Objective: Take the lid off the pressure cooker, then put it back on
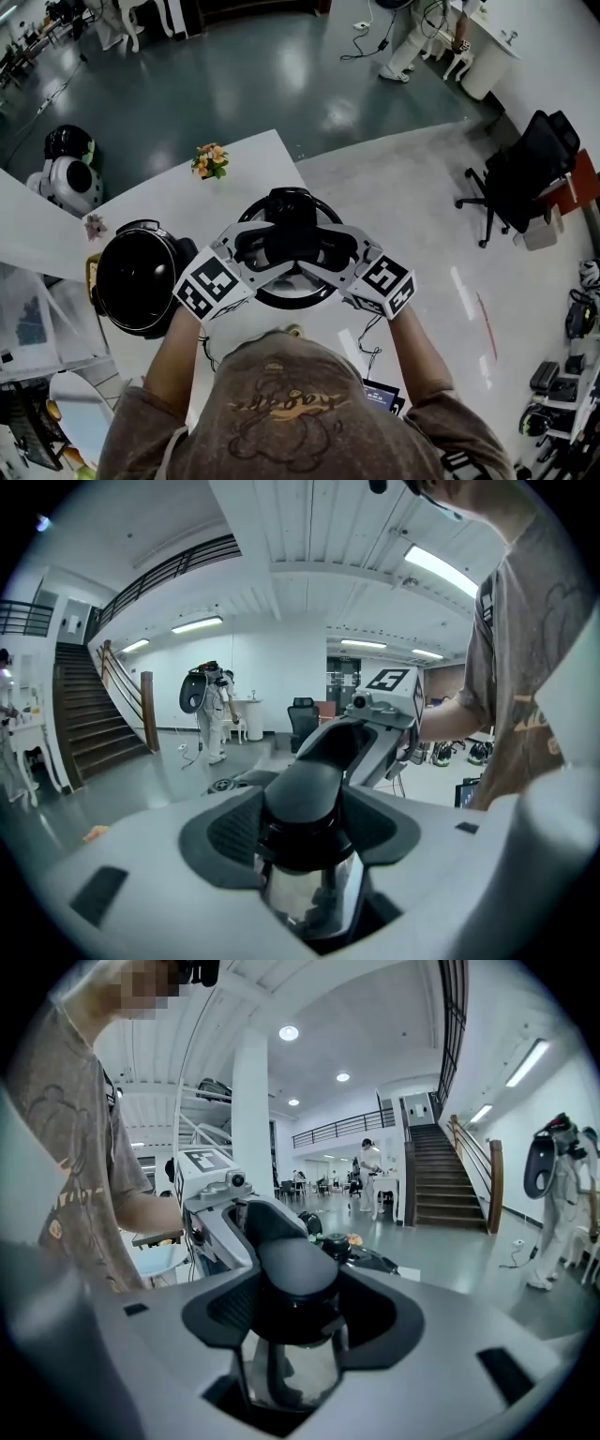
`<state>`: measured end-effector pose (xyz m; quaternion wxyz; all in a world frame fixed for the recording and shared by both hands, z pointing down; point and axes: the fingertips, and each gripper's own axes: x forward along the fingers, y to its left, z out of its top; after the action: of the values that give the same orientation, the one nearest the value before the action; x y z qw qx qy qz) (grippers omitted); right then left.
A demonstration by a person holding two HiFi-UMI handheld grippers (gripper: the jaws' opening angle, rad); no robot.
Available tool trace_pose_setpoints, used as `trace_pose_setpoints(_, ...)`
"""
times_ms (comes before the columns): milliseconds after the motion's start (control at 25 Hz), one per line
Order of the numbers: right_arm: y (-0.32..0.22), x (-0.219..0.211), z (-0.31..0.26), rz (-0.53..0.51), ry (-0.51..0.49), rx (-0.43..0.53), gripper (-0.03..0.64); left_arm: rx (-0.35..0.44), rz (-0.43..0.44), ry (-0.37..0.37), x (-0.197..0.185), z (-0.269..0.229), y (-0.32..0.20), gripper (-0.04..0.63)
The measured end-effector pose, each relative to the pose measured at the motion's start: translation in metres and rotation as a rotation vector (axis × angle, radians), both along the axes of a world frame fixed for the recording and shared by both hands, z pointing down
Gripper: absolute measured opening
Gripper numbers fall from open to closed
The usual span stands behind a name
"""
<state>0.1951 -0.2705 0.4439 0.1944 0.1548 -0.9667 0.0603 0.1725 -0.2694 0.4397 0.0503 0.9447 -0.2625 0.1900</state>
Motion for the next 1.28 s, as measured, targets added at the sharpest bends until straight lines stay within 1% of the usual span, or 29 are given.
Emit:
trace_pose_setpoints(320, 0.018, -0.008, -0.025, -0.089, -0.030, 0.036, 0.259, 0.038, -0.078, -0.013, -0.007, -0.027, 0.020, 0.267)
trace_pose_setpoints(520, 0.031, -0.030, -0.034, -0.138, -0.050, 0.036, 0.259, 0.049, -0.135, -0.027, -0.030, -0.035, 0.035, 0.267)
trace_pose_setpoints(680, 0.042, -0.048, -0.042, -0.159, -0.041, 0.054, 0.259, 0.057, -0.154, -0.023, -0.046, -0.044, 0.047, 0.267)
trace_pose_setpoints(800, 0.053, -0.067, -0.046, -0.161, -0.026, 0.078, 0.259, 0.072, -0.157, -0.019, -0.065, -0.048, 0.058, 0.267)
trace_pose_setpoints(920, 0.067, -0.091, -0.054, -0.152, -0.038, 0.073, 0.259, 0.079, -0.148, -0.020, -0.089, -0.057, 0.072, 0.267)
trace_pose_setpoints(1080, 0.087, -0.127, -0.070, -0.142, -0.048, 0.077, 0.259, 0.092, -0.143, -0.016, -0.126, -0.073, 0.092, 0.267)
trace_pose_setpoints(1280, 0.110, -0.178, -0.080, -0.111, -0.047, 0.089, 0.259, 0.105, -0.117, -0.018, -0.177, -0.081, 0.113, 0.267)
